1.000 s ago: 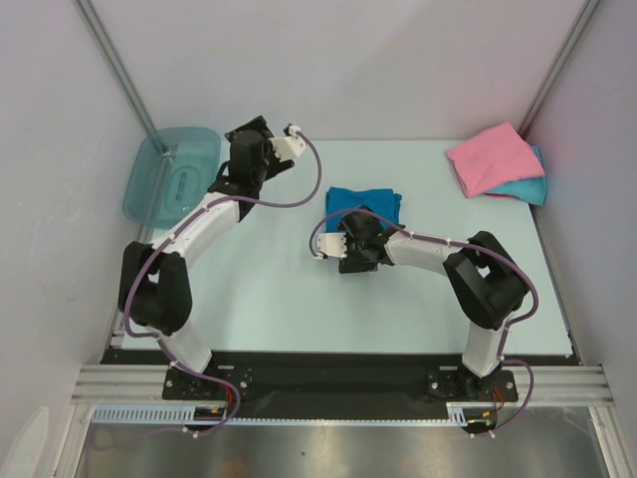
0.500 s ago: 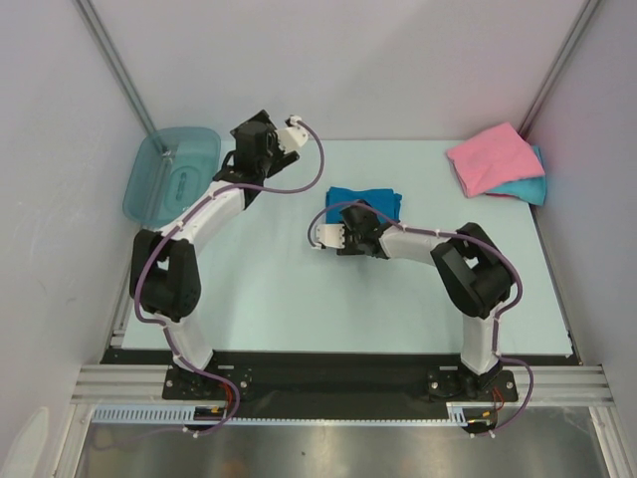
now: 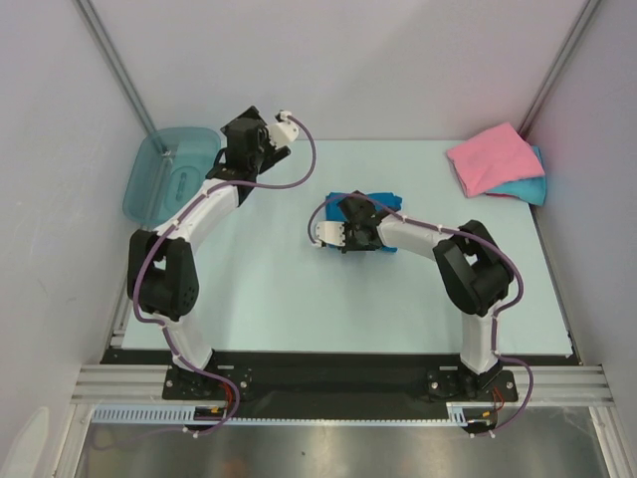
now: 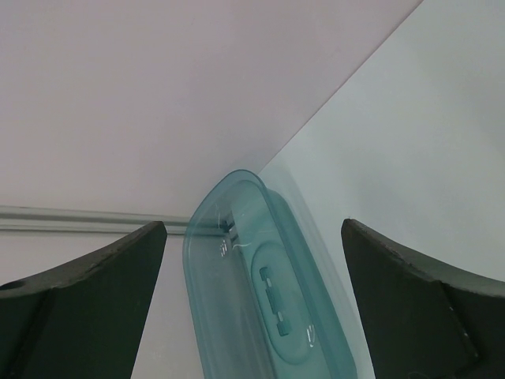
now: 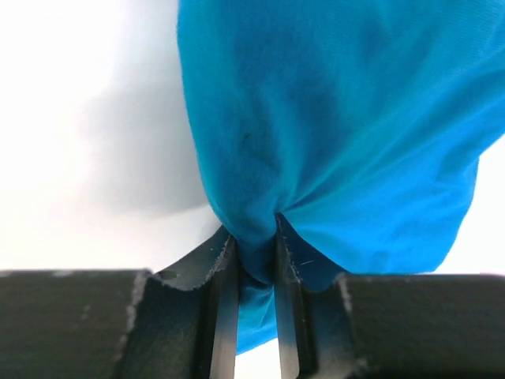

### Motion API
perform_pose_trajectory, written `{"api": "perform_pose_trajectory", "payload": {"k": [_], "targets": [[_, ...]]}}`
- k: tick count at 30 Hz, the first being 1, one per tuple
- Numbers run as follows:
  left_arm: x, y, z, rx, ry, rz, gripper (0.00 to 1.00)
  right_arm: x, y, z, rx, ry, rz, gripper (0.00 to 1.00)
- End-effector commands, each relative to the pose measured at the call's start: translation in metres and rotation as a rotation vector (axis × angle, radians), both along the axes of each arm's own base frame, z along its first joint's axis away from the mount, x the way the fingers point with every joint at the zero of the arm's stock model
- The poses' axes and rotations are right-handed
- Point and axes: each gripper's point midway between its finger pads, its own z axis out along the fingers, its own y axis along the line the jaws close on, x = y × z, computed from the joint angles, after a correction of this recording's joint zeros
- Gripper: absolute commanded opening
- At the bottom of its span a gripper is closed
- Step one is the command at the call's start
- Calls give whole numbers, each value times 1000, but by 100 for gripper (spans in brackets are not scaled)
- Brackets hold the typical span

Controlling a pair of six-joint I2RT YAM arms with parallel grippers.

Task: Fold and stack the t-shirts
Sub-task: Neatly place the folded tshirt to the corner

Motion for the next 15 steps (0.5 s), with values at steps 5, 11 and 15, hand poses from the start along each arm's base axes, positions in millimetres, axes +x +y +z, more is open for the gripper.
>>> {"api": "perform_pose_trajectory", "payload": {"k": [5,11,15], "targets": [[-2,-2,56,-64,-120,-16,100,20,-11,100,49,-86,-14,0],[-4,-1,58,-80,-121,-9,100,71,-34,150,16,-318,-43,0],[-5,1,58,-87,-120,-3,100,104,-55,171,4,-419,-100,0]]}}
